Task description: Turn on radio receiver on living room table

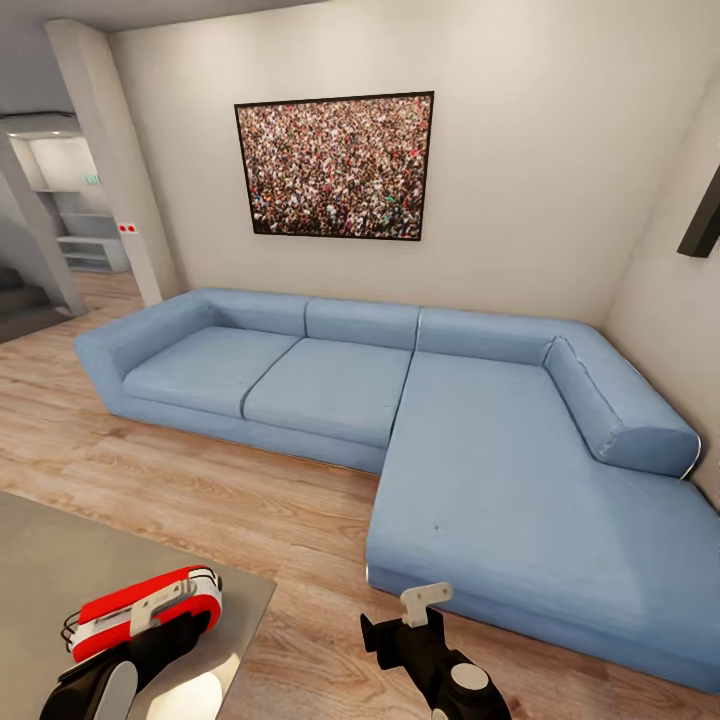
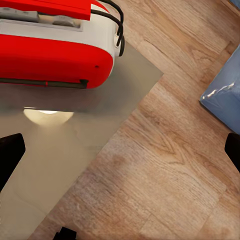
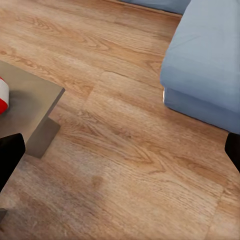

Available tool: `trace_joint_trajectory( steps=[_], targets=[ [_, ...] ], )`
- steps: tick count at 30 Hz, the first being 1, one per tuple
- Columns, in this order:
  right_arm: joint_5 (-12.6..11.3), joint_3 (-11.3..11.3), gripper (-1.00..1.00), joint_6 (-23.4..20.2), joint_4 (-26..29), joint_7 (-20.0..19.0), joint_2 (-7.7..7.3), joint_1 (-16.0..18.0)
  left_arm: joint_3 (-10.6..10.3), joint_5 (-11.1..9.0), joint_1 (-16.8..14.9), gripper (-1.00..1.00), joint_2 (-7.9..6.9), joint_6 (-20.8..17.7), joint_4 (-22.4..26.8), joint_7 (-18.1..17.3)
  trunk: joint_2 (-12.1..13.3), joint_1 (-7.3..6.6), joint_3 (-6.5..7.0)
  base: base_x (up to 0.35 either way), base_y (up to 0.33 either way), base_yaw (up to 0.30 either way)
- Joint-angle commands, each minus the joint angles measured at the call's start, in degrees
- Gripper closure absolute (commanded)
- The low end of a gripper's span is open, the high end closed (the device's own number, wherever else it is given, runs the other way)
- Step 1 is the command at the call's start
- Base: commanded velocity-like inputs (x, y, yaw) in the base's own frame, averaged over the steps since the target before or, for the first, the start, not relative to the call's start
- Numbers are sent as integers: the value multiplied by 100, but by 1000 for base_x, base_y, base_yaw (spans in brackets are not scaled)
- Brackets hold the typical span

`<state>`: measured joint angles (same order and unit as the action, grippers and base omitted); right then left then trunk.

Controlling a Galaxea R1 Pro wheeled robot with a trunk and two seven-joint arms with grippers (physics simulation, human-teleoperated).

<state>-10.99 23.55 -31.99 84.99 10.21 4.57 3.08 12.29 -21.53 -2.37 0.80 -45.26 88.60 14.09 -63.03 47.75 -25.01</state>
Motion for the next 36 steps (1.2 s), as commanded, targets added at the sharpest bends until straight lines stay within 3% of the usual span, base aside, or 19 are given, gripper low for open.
trace_joint_trajectory(
  steps=[1, 23, 36],
  targets=[
    [0, 0, -100, 0, 0, -1, 0, 0, 1, 0, 0, -100, 0, 0, 0, -1, 0, 0, 0, 0, 0, 0],
    [-1, 0, -100, 0, 0, -1, 0, 0, 2, 8, 0, -100, 7, 0, -23, -3, 0, 0, 0, 6, 0, 0],
    [0, 0, -100, 0, 0, -1, 0, 0, 116, 11, 0, -100, 7, 0, -26, 3, 0, 0, 0, 242, 31, 0]
  ],
)
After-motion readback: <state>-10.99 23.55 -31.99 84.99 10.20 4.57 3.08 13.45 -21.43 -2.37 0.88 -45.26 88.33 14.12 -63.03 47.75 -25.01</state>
